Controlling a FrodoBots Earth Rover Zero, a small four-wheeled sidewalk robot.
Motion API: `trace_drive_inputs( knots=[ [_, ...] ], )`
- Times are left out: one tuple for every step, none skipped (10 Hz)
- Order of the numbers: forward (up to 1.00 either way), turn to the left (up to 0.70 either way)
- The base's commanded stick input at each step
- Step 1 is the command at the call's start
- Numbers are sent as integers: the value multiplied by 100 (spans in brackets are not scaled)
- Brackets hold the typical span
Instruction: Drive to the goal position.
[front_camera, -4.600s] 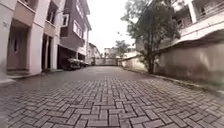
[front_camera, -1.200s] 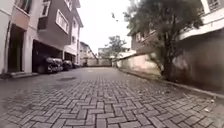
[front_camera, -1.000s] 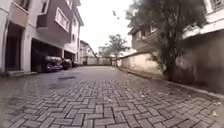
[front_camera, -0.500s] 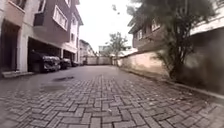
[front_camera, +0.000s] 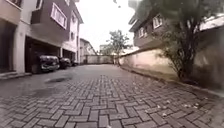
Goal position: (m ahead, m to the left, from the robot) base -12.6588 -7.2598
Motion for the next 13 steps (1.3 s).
trace_drive_inputs(
  knots=[
    [69,3],
    [69,3],
    [69,3],
    [69,3],
    [69,3],
    [69,3],
    [69,3],
    [69,3],
    [69,3],
    [69,3],
    [69,3],
    [69,4],
    [69,10]
  ],
)
